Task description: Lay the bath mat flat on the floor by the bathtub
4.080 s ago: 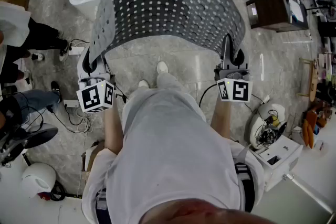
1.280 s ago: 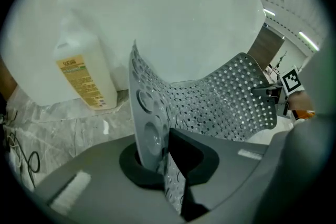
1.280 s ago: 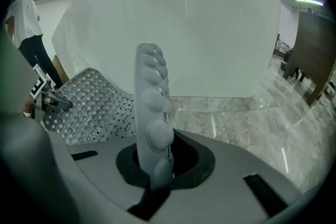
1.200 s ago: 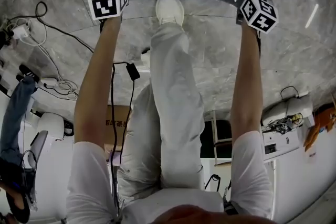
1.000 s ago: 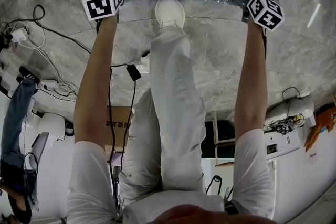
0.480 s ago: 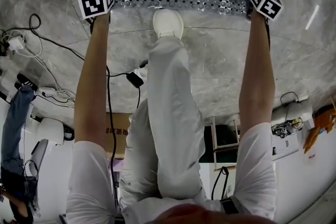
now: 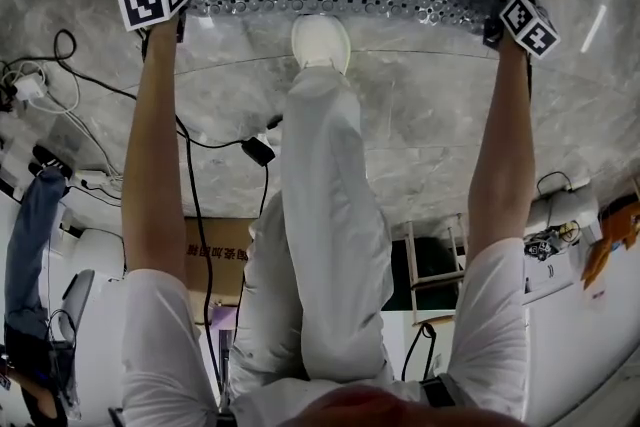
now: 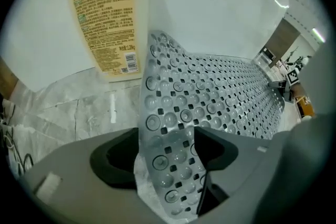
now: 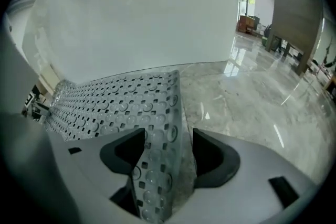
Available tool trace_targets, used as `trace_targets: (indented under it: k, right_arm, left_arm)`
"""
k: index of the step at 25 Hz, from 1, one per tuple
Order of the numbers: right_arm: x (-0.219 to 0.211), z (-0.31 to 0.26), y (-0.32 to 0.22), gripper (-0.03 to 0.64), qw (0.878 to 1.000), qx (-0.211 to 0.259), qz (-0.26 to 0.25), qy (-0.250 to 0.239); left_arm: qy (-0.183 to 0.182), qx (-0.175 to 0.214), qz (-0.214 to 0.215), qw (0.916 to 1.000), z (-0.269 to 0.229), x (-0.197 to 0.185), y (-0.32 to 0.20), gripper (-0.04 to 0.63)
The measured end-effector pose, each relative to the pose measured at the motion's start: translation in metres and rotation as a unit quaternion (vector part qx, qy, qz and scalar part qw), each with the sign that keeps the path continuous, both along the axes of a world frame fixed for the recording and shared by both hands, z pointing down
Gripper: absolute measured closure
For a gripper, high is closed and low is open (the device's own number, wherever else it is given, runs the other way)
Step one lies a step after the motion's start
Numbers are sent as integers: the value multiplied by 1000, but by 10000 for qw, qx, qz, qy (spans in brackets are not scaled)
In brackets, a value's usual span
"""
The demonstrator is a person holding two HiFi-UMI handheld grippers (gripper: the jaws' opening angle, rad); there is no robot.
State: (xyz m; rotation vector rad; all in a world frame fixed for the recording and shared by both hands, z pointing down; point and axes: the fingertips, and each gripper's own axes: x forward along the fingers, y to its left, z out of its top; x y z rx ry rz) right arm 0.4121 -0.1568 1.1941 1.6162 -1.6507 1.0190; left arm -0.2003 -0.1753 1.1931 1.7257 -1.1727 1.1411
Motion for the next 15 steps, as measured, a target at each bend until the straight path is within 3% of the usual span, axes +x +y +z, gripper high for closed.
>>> trace_targets:
  k: [4,8,15]
  right_arm:
    - [21,1,24,275,9991,-92,417,24]
    - [31,-18,37,265,9970,-16,770,70]
    - [-1,-88,65,241,9978,-124,622,171]
  left_arm:
    - [-56,-112,96,9999,-1,-12,5,237]
    - [-55,-158,39,9999,-16,-19,16,213]
    - [85,1,-96,9999,-95,-20,53,215]
